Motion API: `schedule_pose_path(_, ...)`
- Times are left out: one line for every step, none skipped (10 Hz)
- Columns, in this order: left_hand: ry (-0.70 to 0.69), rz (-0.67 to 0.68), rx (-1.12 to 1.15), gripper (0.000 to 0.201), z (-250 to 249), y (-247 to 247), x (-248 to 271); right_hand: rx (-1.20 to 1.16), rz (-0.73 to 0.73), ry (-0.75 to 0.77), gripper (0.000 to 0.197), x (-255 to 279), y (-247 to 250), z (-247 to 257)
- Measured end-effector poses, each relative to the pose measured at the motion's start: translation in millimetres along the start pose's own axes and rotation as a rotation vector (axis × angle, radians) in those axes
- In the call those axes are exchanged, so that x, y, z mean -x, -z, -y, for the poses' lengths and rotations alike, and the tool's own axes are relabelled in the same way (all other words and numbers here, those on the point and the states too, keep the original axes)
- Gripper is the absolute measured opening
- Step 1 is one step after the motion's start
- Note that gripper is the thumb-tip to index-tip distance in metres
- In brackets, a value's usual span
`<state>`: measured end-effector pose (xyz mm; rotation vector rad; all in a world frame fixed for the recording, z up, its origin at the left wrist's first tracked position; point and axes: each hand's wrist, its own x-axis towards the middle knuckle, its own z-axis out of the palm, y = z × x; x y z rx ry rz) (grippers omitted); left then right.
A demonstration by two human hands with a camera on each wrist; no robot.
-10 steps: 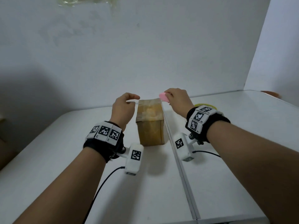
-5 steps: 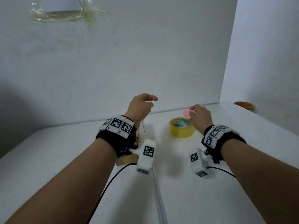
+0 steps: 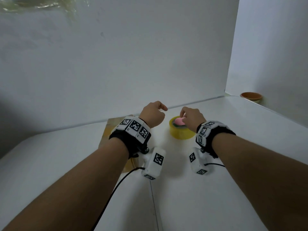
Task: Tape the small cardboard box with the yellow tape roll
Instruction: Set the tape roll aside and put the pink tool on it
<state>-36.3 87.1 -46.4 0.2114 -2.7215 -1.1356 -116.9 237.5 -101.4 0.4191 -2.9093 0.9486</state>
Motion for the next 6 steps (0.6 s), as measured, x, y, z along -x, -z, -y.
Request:
schedule_pose_path(0.026, 0.01, -0.014, 0.034, 3, -3, -4, 0.094, 0.065, 0.016, 0.029, -2, -6, 0)
schedule_pose_path(0.045, 0.019, -0.015, 0.035, 6, -5, -6, 0.16, 0.074, 0.029, 0.034, -6, -12, -4)
schedule_pose_path(0.04, 0.028, -0.013, 0.035, 8, -6, -6, 0.231, 0.052, 0.039, 0.034, -9, -19, -8)
schedule_pose_path(0.049, 0.036, -0.003, 0.034, 9, -6, -5, 0.308, 0.043, 0.025, 0.027, -7, -18, -5)
schedule_pose_path(0.048, 0.037, 0.018, 0.033, 13, -5, -6, 0.306, 0.041, -0.016, 0.025, -10, -22, -7)
schedule_pose_path(0.038, 0.027, 0.019, 0.033, 14, -5, -6, 0.249, 0.003, -0.048, 0.033, -9, -24, -9)
